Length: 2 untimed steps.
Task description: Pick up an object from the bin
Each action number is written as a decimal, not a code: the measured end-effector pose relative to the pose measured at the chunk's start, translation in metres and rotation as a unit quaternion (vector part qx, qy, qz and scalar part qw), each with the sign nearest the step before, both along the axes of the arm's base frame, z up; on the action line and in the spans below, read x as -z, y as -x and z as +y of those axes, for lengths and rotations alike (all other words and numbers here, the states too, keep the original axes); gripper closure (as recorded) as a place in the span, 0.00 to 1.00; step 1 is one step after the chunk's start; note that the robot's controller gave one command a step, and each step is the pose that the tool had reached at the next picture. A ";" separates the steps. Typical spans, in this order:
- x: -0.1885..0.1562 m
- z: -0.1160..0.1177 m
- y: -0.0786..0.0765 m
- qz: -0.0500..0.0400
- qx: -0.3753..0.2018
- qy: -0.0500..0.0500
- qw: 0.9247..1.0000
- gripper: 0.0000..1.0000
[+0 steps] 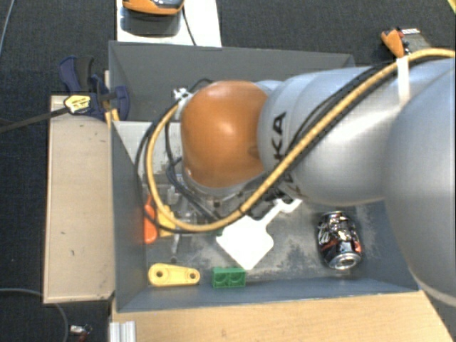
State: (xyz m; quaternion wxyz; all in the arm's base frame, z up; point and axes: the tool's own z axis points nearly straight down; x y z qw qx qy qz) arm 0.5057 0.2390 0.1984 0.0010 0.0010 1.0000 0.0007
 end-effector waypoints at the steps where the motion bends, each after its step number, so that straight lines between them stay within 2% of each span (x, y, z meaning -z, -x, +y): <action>1: 0.064 -0.002 0.014 -0.001 -0.092 0.000 0.996 0.00; 2: 0.086 0.003 0.022 -0.002 -0.203 0.000 0.979 0.00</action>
Offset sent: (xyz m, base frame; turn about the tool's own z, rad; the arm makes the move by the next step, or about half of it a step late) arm -0.0273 0.0072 -0.0715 -0.5712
